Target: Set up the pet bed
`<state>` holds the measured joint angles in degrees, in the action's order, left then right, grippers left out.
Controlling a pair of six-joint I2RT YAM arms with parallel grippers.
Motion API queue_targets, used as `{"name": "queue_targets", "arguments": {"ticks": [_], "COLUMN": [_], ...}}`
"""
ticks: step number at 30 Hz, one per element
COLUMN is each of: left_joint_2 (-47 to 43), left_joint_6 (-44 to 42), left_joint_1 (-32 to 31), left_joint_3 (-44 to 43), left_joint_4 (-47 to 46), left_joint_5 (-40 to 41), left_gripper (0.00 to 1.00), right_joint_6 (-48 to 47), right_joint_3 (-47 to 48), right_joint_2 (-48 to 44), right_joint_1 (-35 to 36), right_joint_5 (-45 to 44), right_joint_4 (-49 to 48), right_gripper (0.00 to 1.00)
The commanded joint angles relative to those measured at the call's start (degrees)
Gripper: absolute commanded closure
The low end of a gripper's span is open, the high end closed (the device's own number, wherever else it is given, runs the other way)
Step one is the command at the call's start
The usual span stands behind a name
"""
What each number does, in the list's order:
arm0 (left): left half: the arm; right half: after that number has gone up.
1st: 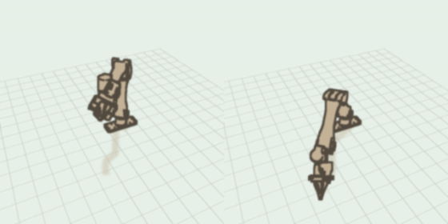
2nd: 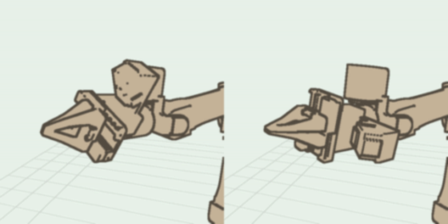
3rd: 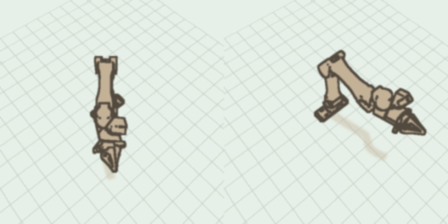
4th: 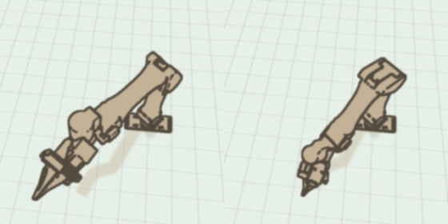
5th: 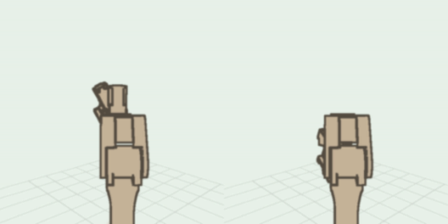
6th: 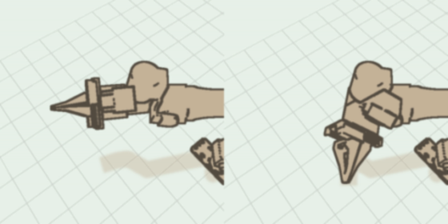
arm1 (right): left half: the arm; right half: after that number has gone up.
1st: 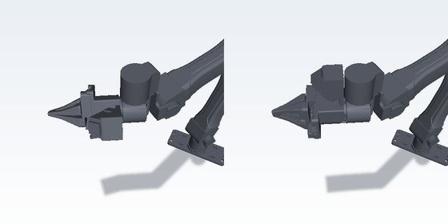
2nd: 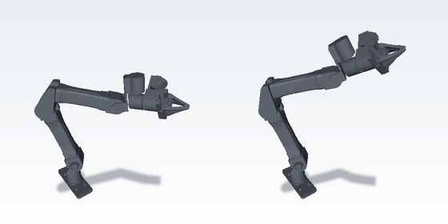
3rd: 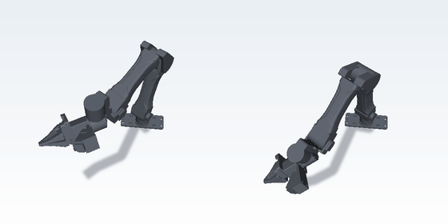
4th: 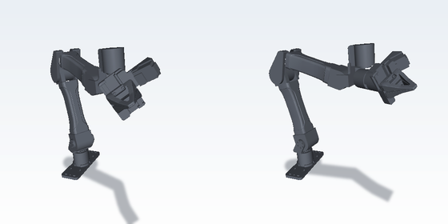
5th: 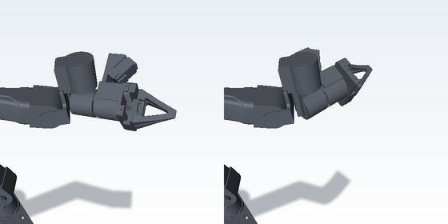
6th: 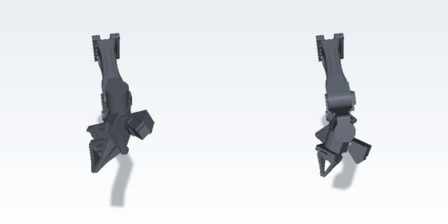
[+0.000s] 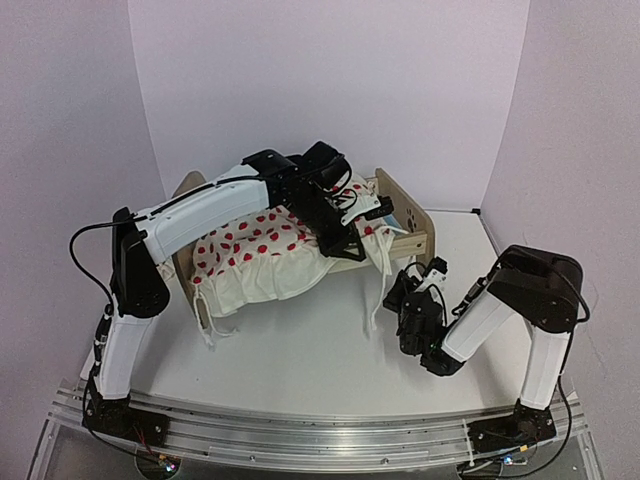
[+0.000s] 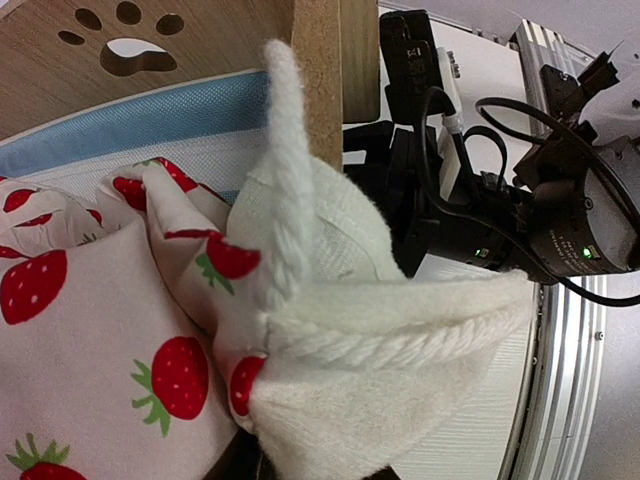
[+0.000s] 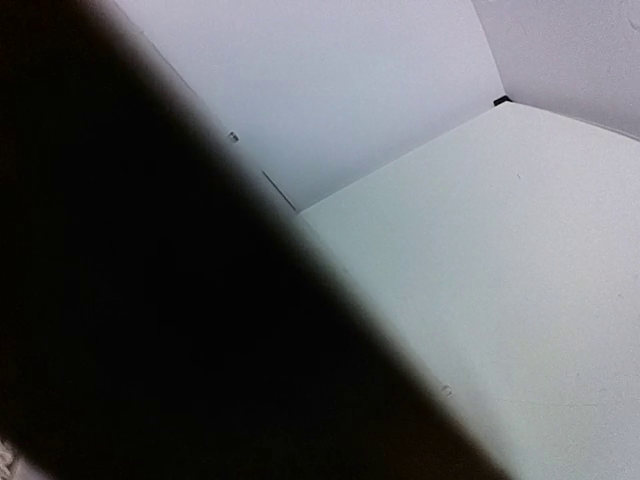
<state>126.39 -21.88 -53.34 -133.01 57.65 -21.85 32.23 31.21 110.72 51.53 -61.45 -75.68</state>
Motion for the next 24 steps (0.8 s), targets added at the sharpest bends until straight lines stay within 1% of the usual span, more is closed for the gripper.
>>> {"name": "queue_targets", "arguments": {"ticks": [1,2,3,6,9,11,12,14,15,16,19,22,24], "left_joint_2": [-9.8,-10.0,-10.1,-10.5,-10.3,-10.1,-10.1,-10.0,-9.9,-9.8,-9.5,-9.2,-9.0], "left_joint_6": [2.2,2.1,2.1,1.5,-0.1,-1.9,-2.6,-4.2,-4.7,-5.4,-8.9,-12.1,-14.0], "left_joint_1": [-1.2,-1.2,-1.2,-1.2,-1.0,-0.6,-0.2,0.9,1.5,2.1,3.3,4.8,5.9], "left_joint_3": [-6.4,-6.3,-6.1,-4.7,-3.1,-2.0,-0.9,2.3,3.9,6.0,10.3,14.1,16.7], "left_joint_4": [-8.9,-9.1,-9.2,-9.8,-11.0,-12.1,-12.9,-14.7,-15.5,-16.6,-19.0,-21.1,-22.2], "left_joint_5": [-7.0,-6.8,-6.5,-5.6,-3.5,-1.8,-1.0,0.3,0.5,0.6,1.8,2.2,1.8], "left_gripper": [1.0,1.0,1.0,1.0,1.0,1.0,1.0,1.0,1.0,1.0,1.0,1.0,1.0], "right_joint_6": [3.2,4.2,4.8,3.7,-2.8,-3.7,-3.3,-1.8,-0.3,2.8,10.8,11.7,11.5], "right_joint_3": [1.1,0.4,-0.2,-2.4,-4.4,-6.4,-7.3,-8.6,-8.9,-8.9,-8.8,-7.1,-6.2], "right_joint_2": [1.7,1.8,1.6,-0.2,-3.9,-6.5,-8.3,-12.4,-14.9,-17.9,-24.7,-28.0,-29.0], "right_joint_1": [0.1,0.1,0.1,0.1,1.2,2.8,3.7,6.2,7.4,8.1,8.8,9.1,9.4], "right_joint_5": [-5.9,-6.0,-5.8,-2.5,3.9,8.5,10.4,12.8,13.6,14.7,19.4,26.3,29.6], "right_joint_4": [-10.8,-10.8,-10.8,-10.8,-10.6,-8.5,-5.8,2.7,8.6,17.2,36.1,49.8,56.1], "right_gripper": [0.91,0.99,1.0,1.0,1.0,1.0,1.0,1.0,1.0,1.0,1.0,1.0,1.0]}}
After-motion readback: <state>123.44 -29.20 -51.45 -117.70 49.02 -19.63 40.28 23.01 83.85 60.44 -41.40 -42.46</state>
